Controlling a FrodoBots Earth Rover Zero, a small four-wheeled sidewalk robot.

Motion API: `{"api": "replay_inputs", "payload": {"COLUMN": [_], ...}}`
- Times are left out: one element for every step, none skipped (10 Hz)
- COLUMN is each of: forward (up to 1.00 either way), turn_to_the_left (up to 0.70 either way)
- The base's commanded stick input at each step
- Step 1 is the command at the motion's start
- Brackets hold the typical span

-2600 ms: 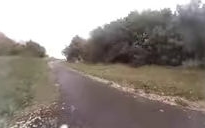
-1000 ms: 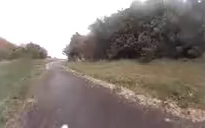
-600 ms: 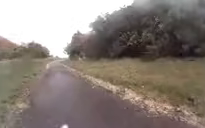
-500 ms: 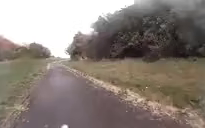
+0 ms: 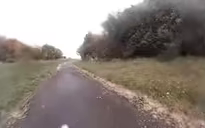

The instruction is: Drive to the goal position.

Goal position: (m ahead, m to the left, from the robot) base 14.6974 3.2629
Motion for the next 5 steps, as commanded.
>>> {"api": "replay_inputs", "payload": {"forward": [0.70,0.70,0.70,0.70,0.70], "turn_to_the_left": [0.33,0.30,0.23,0.10,0.00]}}
